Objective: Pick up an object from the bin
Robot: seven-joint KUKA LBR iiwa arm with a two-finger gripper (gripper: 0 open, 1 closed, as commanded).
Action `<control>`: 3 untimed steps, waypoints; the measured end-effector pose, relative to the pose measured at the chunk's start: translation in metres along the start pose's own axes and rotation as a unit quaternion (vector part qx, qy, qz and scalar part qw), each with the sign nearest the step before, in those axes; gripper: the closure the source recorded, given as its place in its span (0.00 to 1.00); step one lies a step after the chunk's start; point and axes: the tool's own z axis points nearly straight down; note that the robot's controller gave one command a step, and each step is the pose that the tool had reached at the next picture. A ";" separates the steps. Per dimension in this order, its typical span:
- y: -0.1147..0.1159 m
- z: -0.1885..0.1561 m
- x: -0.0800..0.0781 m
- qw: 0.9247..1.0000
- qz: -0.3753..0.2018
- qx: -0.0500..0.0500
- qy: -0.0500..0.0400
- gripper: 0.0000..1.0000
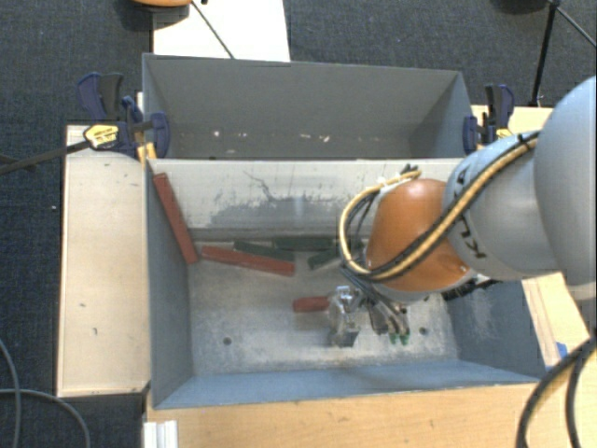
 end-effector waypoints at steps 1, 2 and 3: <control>0.000 0.000 0.000 1.000 0.001 0.000 0.000 0.00; 0.000 0.000 0.000 1.000 0.002 0.000 0.000 0.00; 0.020 -0.024 -0.023 0.996 -0.093 0.001 0.004 0.00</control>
Offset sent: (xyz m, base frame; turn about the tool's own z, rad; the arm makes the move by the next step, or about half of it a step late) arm 0.0000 0.0000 0.0000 0.0000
